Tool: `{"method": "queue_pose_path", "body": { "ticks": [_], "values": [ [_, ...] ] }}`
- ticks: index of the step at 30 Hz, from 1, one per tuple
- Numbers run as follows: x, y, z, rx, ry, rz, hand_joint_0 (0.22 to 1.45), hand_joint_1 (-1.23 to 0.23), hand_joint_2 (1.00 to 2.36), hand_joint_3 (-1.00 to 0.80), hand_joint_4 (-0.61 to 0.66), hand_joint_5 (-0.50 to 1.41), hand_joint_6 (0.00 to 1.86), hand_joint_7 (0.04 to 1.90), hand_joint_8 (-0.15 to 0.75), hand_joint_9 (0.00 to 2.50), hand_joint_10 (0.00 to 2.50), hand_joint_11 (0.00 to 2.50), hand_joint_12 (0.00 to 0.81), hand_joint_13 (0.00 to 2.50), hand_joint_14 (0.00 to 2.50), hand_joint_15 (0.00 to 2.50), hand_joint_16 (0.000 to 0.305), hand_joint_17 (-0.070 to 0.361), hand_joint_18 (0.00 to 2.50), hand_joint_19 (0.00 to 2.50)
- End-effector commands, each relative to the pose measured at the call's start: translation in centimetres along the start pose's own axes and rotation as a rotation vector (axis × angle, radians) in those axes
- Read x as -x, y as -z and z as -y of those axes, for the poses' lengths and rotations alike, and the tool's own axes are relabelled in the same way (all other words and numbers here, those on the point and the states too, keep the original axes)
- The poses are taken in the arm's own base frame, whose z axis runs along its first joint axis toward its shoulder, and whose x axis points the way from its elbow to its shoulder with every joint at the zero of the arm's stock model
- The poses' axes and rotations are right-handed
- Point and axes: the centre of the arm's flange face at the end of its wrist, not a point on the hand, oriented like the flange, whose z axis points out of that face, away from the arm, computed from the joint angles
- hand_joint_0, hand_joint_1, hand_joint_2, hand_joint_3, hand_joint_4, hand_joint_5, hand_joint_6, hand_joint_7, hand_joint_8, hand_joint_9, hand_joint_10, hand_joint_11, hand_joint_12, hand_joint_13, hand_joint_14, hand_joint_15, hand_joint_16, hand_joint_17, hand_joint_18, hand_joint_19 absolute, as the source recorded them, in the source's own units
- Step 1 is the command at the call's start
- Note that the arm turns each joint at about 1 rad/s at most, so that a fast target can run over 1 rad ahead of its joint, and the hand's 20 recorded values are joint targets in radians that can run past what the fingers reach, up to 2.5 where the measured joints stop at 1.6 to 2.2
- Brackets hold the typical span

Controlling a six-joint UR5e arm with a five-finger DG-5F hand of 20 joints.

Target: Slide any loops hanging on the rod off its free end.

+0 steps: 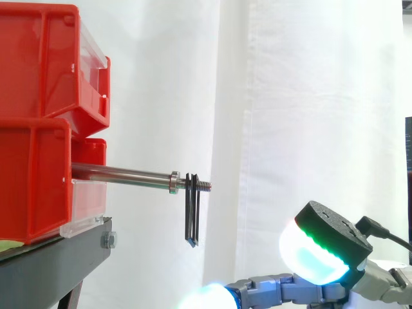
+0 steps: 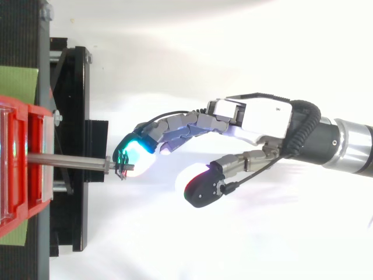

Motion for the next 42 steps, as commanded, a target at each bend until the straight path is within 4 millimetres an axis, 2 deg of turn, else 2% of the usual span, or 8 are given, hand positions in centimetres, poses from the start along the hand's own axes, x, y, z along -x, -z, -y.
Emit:
{"method": "queue_pose_path", "body": {
  "ticks": [1, 6, 11, 15, 30, 42],
  "values": [
    [-0.1, -0.4, -0.2, 0.017, 0.052, 0.001, 0.57, -0.55, 1.0, -0.45, 0.25, -0.21, 0.5, 0.64, 0.282, 0.5, 0.0, 0.0, 0.302, 0.38, 0.0, 0.0, 0.046, 0.104, 0.58, 0.33],
    [0.0, -0.9, 1.7, 0.026, 0.121, 0.002, 0.57, -0.55, 1.0, -0.45, 0.25, -0.21, 0.5, 0.64, 0.281, 0.5, 0.0, 0.0, 0.306, 0.38, 0.0, 0.0, 0.046, 0.104, 0.59, 0.34],
    [-0.7, -3.6, 4.2, 0.051, 0.111, -0.03, 0.57, -0.55, 1.0, -0.45, 0.25, -0.21, 0.5, 0.65, 0.283, 0.5, 0.0, 0.0, 0.309, 0.4, 0.0, 0.0, 0.047, 0.105, 0.6, 0.34],
    [-0.4, -5.6, 3.6, 0.079, 0.117, -0.057, 0.57, -0.55, 1.0, -0.45, 0.25, -0.21, 0.5, 0.65, 0.283, 0.5, 0.0, 0.0, 0.31, 0.41, 0.0, 0.0, 0.047, 0.106, 0.61, 0.35],
    [2.0, -6.3, 3.0, 0.143, 0.189, -0.091, 0.57, -0.55, 1.0, -0.45, 0.25, -0.2, 0.5, 0.65, 0.285, 0.51, 0.0, 0.0, 0.312, 0.44, 0.0, 0.0, 0.047, 0.106, 0.65, 0.37],
    [2.3, -6.4, 2.7, 0.163, 0.194, -0.147, 0.57, -0.54, 1.0, -0.44, 0.26, -0.2, 0.5, 0.65, 0.287, 0.52, 0.0, 0.0, 0.317, 0.51, 0.0, 0.0, 0.048, 0.108, 0.7, 0.39]
  ]
}}
